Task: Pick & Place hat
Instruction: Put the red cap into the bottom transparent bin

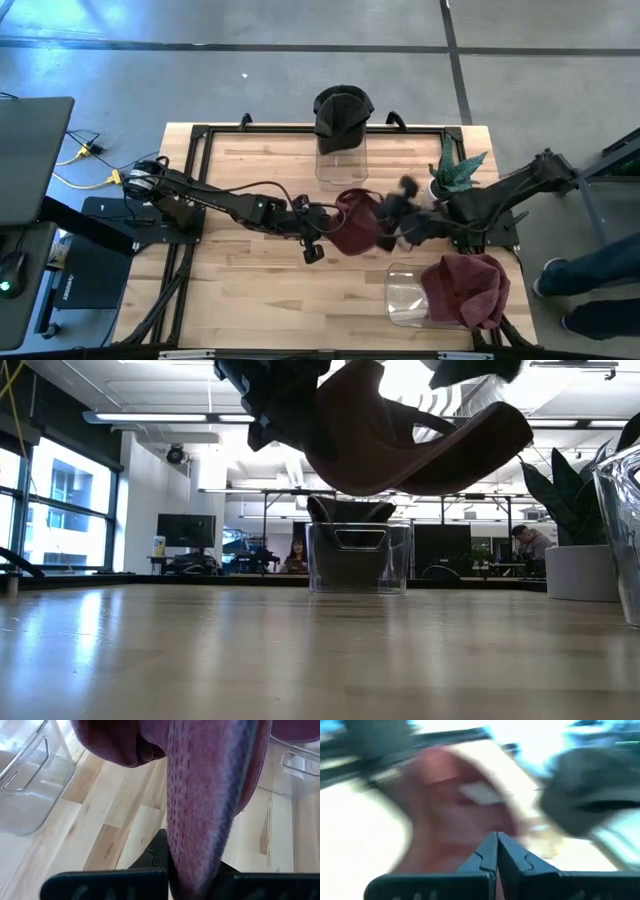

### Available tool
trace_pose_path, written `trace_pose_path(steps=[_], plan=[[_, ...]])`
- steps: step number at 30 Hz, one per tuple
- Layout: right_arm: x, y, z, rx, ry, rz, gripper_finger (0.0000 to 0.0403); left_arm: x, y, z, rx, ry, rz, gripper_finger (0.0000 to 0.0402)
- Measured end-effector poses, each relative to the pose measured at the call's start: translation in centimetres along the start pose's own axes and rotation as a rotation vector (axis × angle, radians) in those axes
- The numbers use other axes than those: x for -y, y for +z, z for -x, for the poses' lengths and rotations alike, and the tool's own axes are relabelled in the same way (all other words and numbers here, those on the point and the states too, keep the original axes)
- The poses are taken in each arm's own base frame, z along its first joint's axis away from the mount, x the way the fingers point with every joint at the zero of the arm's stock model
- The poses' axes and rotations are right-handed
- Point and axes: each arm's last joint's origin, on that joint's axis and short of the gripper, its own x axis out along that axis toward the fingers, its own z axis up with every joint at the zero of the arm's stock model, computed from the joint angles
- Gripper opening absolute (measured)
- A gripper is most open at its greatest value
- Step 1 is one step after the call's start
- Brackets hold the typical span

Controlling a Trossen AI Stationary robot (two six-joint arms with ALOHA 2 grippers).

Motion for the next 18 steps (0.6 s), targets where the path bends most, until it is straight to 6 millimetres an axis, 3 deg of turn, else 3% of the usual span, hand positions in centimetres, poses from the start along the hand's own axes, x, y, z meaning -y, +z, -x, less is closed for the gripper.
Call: trace_pose_path(steps=[4,7,12,18], plan=[[3.4,-0.1,1.0,0.017,-0.249,-0.092,0.0001,0.0,0.0,0.0,0.0,0.0,0.0,0.0001],[5.8,-0.7,0.1,-0.074,-0.319,-0.152,0.0001,0.0,0.0,0.0,0.001,-0.006,0.001,0.0001],[7.3,-1.0,-1.2,-0.246,-0.189,-0.058,0.0005,0.0,0.1,0.0,0.005,-0.007,0.002,0.0001],[8.6,-0.7,0.0,-0.272,-0.045,0.044,0.006,0.0,0.0,0.0,0.002,-0.006,-0.007,0.0001]])
